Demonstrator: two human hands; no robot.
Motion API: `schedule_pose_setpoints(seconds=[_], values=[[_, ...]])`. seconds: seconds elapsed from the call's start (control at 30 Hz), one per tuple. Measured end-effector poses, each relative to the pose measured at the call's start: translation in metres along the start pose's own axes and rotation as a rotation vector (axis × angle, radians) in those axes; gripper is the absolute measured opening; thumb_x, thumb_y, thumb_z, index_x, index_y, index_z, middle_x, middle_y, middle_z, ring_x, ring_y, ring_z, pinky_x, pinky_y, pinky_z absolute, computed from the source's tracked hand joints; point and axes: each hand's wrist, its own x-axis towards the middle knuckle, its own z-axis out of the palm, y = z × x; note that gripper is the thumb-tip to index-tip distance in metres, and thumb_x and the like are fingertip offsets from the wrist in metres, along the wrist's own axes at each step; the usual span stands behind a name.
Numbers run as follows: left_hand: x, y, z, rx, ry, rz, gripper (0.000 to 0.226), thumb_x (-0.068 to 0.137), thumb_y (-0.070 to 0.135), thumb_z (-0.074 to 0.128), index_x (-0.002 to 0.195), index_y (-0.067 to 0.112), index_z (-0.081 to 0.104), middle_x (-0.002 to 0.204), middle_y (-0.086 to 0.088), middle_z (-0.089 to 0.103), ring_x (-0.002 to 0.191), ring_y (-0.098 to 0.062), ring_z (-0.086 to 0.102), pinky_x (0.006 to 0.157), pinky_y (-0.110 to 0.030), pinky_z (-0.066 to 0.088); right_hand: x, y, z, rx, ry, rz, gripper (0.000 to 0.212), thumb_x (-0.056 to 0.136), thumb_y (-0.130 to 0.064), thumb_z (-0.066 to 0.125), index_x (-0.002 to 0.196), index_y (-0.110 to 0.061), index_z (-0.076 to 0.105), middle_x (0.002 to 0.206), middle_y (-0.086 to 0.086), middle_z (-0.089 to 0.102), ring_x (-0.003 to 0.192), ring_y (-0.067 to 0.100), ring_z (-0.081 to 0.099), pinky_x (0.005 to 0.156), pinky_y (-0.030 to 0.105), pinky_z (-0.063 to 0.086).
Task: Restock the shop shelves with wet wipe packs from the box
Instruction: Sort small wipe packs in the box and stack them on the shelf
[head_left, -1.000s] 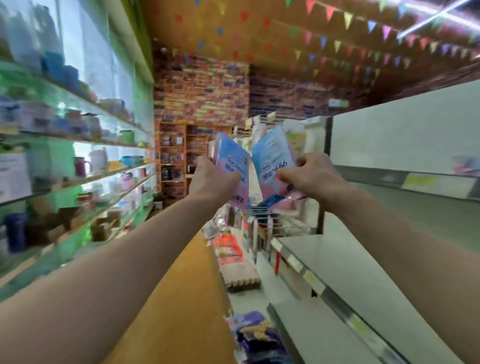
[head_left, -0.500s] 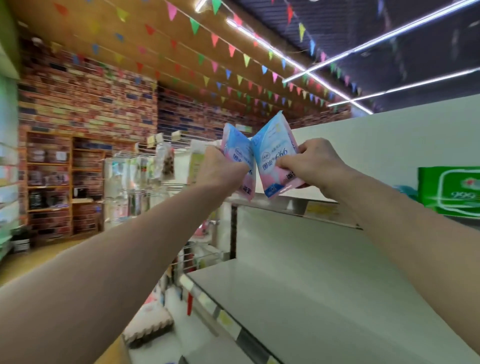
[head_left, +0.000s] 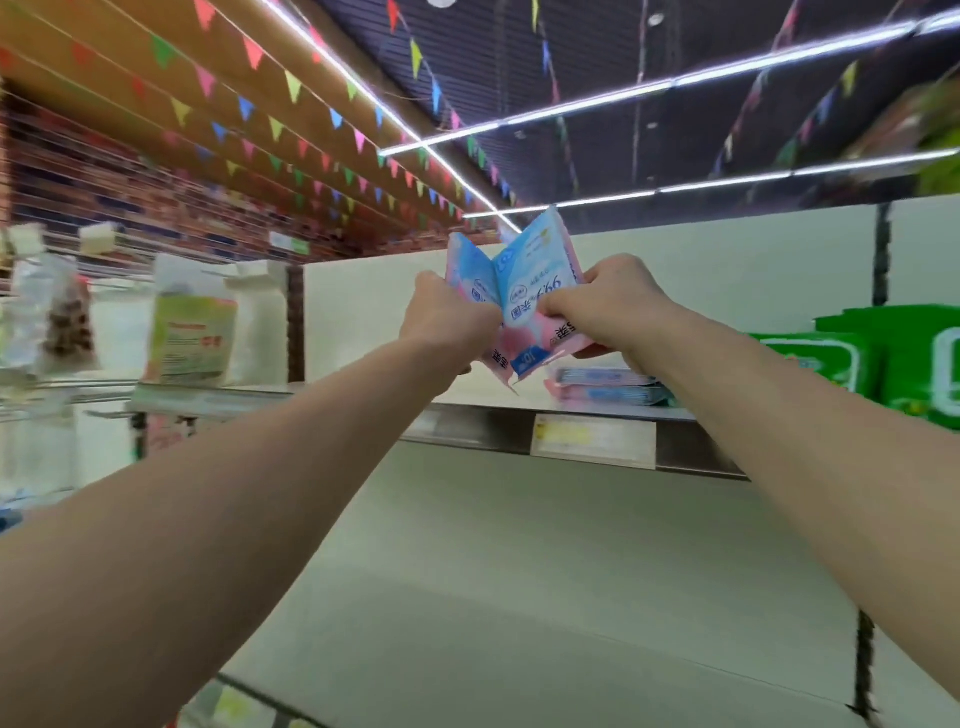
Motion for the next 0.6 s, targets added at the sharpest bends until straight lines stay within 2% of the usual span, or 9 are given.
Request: schedule_pose_setpoints(seconds=[0.1,0.2,0.3,0.37,0.43,0.6], values=[[0.012,-0.001,0.015,-0.054,-0.052,-0.001,0.041,0.085,0.012,0.061,0.121,0.008,0.041,0.105,-0.008,0.056,0.072,-0.015,0.057,0.045,-0.025,0.04,0.007,0.001,-0.007,-0.055,0.027,0.013,0.028,0.081,-0.018,0.068,0.104,-0.007,0.057,0.093,0.011,0.067,0.075,0.023,0.071,0.066,0.039,0.061],[0.023,0.001,0.028,-0.089,-0.099,-0.008,0.041,0.084,0.011,0.061,0.121,0.007,0.043,0.105,-0.009,0.057,0.071,-0.014,0.057,0.044,-0.024,0.04,0.017,0.004,-0.015,-0.06,0.042,0.037,0.028,0.081,-0.015,0.068,0.105,-0.006,0.057,0.095,0.012,0.067,0.075,0.023,0.071,0.062,0.035,0.061],[0.034,0.003,0.039,-0.118,-0.116,-0.024,0.038,0.085,0.01,0.062,0.117,0.009,0.043,0.105,-0.01,0.057,0.082,-0.02,0.061,0.047,-0.025,0.043,0.029,0.007,-0.02,-0.032,0.032,0.065,0.033,0.082,-0.012,0.069,0.111,-0.003,0.056,0.095,0.015,0.068,0.072,0.021,0.069,0.048,0.026,0.056],[0.04,0.003,0.049,-0.115,-0.129,-0.04,0.027,0.084,0.007,0.062,0.106,0.01,0.046,0.102,-0.011,0.059,0.089,-0.024,0.063,0.05,-0.026,0.046,0.035,0.011,-0.023,-0.021,0.022,0.084,0.032,0.083,-0.012,0.069,0.111,-0.002,0.056,0.089,0.015,0.068,0.063,0.018,0.066,0.042,0.022,0.052],[0.046,0.003,0.059,-0.123,-0.148,-0.063,0.019,0.084,0.004,0.061,0.098,0.009,0.05,0.099,-0.012,0.061,0.092,-0.026,0.064,0.052,-0.025,0.048,0.043,0.017,-0.026,-0.012,0.031,0.091,0.029,0.085,-0.013,0.069,0.108,-0.002,0.056,0.082,0.014,0.067,0.056,0.017,0.064,0.04,0.021,0.05],[0.063,-0.002,0.077,-0.168,-0.198,-0.131,0.02,0.086,0.005,0.061,0.103,0.006,0.049,0.098,-0.012,0.06,0.087,-0.023,0.061,0.051,-0.025,0.045,0.063,0.032,-0.027,-0.032,0.102,0.129,0.015,0.092,-0.021,0.056,0.088,-0.007,0.051,0.075,0.014,0.065,0.049,0.019,0.061,0.037,0.019,0.045]])
